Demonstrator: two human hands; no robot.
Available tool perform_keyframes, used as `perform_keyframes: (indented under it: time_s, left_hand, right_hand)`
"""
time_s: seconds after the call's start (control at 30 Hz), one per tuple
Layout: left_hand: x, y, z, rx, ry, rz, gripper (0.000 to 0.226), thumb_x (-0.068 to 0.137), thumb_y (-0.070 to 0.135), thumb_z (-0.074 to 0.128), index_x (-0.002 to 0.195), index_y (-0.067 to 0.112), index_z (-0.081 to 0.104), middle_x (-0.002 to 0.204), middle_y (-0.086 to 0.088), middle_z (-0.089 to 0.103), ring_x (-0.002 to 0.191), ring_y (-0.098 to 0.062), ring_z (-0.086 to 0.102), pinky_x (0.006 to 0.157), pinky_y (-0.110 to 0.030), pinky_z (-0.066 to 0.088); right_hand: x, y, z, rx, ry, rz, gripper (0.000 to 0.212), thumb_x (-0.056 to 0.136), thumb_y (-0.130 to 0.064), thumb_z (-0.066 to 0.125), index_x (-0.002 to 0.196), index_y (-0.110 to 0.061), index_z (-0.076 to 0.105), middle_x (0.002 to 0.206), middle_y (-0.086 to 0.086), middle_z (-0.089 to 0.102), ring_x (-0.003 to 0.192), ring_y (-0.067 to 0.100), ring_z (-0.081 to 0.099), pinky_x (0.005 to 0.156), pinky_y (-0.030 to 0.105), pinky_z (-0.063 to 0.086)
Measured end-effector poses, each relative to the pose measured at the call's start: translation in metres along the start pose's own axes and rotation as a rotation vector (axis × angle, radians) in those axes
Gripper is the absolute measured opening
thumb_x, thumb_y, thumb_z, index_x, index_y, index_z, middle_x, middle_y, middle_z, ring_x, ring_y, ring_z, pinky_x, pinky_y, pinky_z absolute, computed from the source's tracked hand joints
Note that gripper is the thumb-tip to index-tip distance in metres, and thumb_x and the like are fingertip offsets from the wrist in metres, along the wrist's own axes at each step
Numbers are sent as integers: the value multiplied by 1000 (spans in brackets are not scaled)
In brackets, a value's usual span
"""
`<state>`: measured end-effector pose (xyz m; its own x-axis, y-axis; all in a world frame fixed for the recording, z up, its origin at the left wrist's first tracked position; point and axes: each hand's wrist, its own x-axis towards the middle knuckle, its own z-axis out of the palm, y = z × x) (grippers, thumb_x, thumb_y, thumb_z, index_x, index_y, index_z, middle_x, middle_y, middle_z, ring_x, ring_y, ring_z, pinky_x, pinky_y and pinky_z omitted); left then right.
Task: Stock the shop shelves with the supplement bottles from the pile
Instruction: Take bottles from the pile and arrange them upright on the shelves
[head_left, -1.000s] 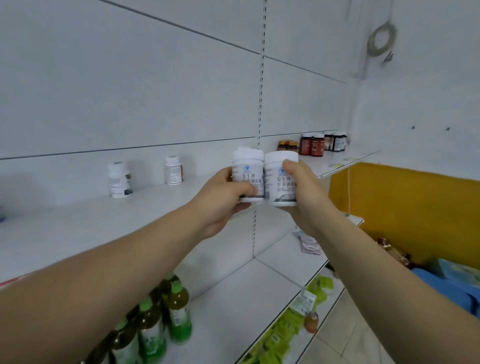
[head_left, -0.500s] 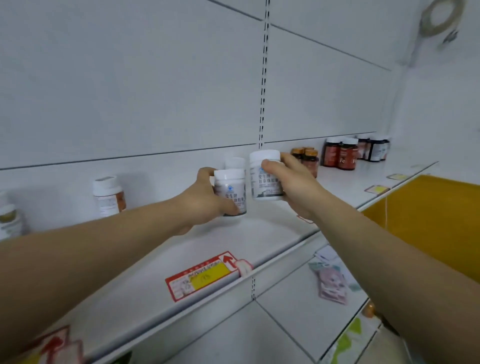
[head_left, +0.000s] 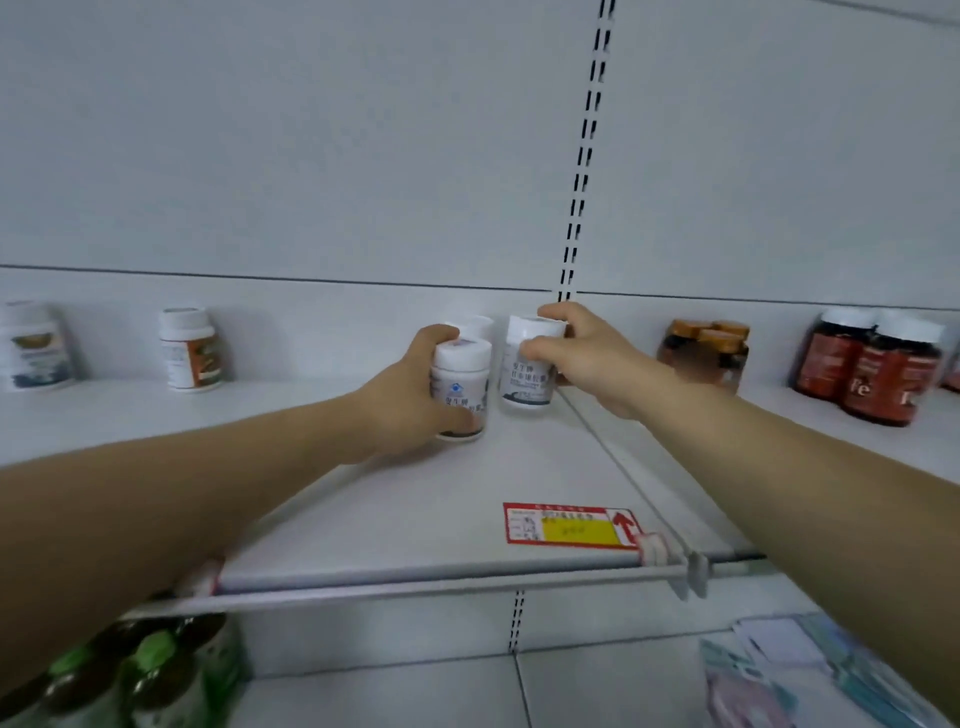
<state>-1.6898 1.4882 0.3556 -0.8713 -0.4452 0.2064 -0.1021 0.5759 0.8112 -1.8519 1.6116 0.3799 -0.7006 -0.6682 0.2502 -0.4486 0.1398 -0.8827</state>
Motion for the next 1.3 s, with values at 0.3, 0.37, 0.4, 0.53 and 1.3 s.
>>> perform_keyframes:
  time_s: [0.3,0.37,0.4,0.53,1.3]
  left_hand:
    - [7,6,18,71,201,-81,77,81,11,70,139,32,24,112,2,53,91,-9,60,78,-25,49]
    - [11,9,19,68,211,-91,77,81,9,70,141,30,27,115,2,52,92,-11,59,78,-25,48]
    - [13,10,20,63,214,-90,78,81,9,70,142,29,27,119,2,51,95,-12,59,79,-25,47]
    - [22,10,26,51,216,-85,80,81,6,69,144,27,25,123,4,49,103,-13,53,80,-24,43]
    - [-11,29,-24,393,119,-285,74,85,49,61,146,34,22,152,-1,29,133,-20,38,103,-31,33]
  right_hand:
    - [22,23,-8,-205,-125,-156,66,82,-22,69,140,-24,37,122,2,52,105,20,55,90,29,46]
    - [29,25,-7,-289,-121,-202,61,83,-25,68,138,-24,40,125,4,52,106,21,54,89,29,45]
    - [32,25,-6,-341,-114,-222,57,84,-26,67,135,-23,42,127,5,52,105,20,53,86,27,42]
    - [42,29,-5,-450,-98,-261,53,86,-30,66,134,-19,45,130,10,40,104,22,49,87,23,35]
    - [43,-40,-13,-629,-153,-320,61,94,-51,45,147,-22,33,153,5,27,139,24,30,108,34,28]
